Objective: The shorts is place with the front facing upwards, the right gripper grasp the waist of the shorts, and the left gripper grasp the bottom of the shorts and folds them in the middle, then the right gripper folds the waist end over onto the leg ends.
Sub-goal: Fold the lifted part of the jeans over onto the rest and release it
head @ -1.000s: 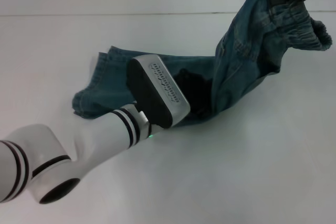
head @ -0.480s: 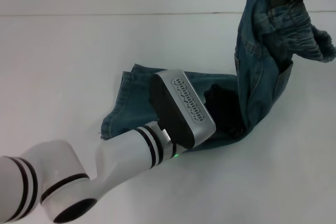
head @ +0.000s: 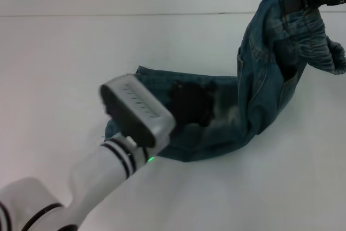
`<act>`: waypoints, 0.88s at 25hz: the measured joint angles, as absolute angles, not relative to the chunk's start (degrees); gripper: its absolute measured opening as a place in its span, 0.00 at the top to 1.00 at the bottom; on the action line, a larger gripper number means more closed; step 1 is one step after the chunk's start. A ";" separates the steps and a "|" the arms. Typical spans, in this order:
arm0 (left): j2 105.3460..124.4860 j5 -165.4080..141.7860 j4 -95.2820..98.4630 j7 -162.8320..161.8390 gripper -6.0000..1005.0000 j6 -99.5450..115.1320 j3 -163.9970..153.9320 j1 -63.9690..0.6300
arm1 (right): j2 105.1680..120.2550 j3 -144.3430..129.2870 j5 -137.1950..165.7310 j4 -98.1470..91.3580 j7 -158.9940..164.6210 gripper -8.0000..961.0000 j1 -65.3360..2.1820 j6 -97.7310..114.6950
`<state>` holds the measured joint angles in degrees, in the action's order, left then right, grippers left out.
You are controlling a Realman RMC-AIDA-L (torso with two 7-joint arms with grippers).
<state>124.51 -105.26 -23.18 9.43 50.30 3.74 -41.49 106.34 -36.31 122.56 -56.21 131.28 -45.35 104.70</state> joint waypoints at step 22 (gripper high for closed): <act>120.32 -109.86 25.38 -59.40 0.97 92.51 -17.81 -23.45 | 108.85 -45.02 122.61 -51.07 130.10 0.89 -51.29 100.53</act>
